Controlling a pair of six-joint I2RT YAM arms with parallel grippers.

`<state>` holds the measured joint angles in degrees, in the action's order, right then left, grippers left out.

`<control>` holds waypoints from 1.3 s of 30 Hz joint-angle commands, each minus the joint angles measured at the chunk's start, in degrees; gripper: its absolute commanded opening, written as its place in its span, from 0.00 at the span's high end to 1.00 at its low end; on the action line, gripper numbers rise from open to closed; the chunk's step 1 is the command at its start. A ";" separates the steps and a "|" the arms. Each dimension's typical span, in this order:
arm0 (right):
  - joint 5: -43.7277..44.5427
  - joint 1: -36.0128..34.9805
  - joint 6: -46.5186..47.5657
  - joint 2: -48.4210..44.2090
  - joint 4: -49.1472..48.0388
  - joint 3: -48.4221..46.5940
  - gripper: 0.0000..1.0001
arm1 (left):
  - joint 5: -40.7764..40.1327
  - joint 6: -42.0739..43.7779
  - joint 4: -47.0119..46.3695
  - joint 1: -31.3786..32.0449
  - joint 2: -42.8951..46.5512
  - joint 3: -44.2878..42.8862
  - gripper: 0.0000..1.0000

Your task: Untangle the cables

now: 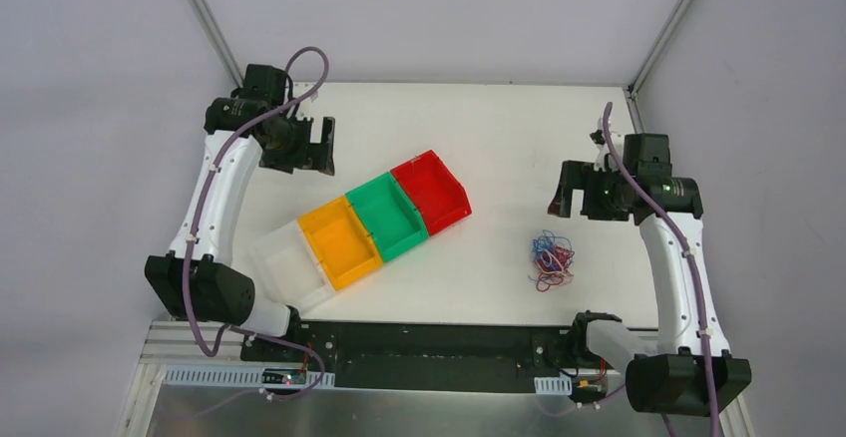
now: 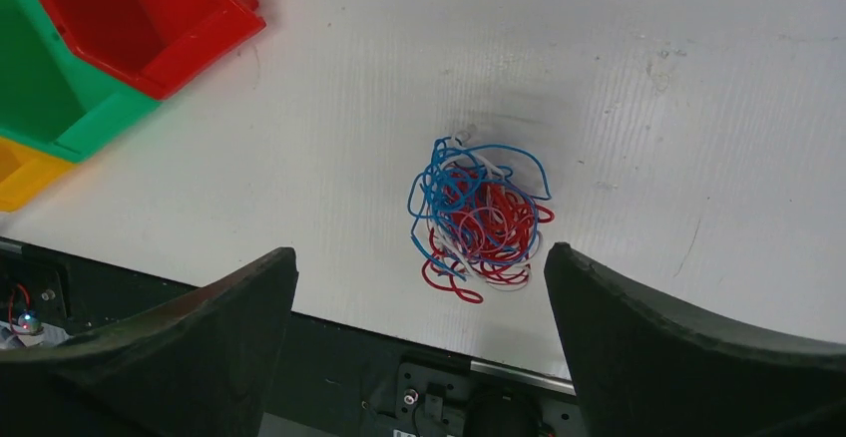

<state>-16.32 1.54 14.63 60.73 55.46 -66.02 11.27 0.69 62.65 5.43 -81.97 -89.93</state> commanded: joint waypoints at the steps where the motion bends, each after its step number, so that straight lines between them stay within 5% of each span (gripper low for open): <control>1: -1.57 0.31 6.39 2.09 7.38 -4.04 0.01 | 3.52 1.52 -1.48 0.15 -1.89 -8.30 0.00; 4: -0.80 1.42 10.86 4.40 13.98 -1.94 0.01 | 13.80 6.88 -3.18 0.18 -4.36 -13.69 0.00; 9: 0.25 4.43 17.10 4.42 16.79 6.30 0.01 | 27.28 3.69 -3.68 4.56 -13.99 -24.90 0.00; 17: 3.61 7.74 20.95 11.01 13.30 10.52 0.01 | 25.68 4.81 -8.61 25.85 -23.14 -23.20 0.00; 22: 1.01 7.95 21.00 15.67 9.01 11.38 0.01 | 27.15 0.24 -17.52 32.11 -27.84 -16.57 0.00; 28: -8.48 7.91 20.50 21.13 4.65 11.25 0.18 | 32.00 -11.58 -35.48 33.16 -27.48 -5.57 0.00; 32: -12.87 7.69 19.63 25.02 1.56 11.22 0.38 | 32.20 -17.71 -51.18 34.19 -24.00 3.88 0.00; 39: -13.78 7.26 18.68 32.45 0.20 8.46 0.63 | 30.18 -24.03 -59.46 36.68 -26.31 7.18 0.04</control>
<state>-27.33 9.13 33.56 91.00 57.49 -55.33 40.58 -17.82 13.69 40.58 -110.24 -83.40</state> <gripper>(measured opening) 0.407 0.964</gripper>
